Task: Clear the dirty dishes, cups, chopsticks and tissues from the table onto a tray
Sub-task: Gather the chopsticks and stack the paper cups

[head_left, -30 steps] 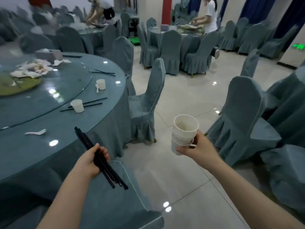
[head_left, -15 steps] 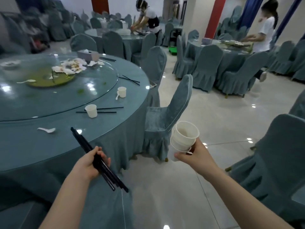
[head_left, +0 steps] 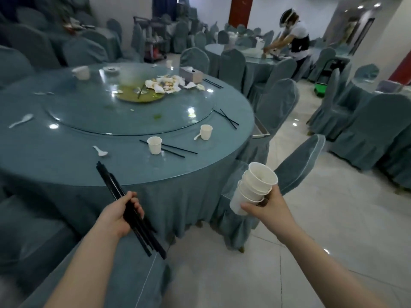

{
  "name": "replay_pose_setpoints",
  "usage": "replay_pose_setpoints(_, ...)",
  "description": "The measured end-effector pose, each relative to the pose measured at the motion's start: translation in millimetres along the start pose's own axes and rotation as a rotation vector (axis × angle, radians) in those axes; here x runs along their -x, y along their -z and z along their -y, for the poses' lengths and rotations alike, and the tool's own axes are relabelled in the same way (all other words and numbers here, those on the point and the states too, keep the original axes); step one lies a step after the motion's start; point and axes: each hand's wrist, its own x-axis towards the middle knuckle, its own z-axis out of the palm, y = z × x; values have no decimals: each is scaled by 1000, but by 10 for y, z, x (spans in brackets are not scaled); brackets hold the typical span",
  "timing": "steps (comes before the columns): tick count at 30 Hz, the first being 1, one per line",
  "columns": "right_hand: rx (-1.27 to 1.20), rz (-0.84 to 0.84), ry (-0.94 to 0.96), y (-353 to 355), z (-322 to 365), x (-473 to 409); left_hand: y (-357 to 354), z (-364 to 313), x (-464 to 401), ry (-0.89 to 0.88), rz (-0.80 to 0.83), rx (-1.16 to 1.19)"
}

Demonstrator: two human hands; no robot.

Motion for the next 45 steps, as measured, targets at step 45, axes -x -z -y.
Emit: replay_pose_setpoints(45, 274, 1121, 119, -3257, -572, -4849, -644, -918, -1933, -284, -712, 583)
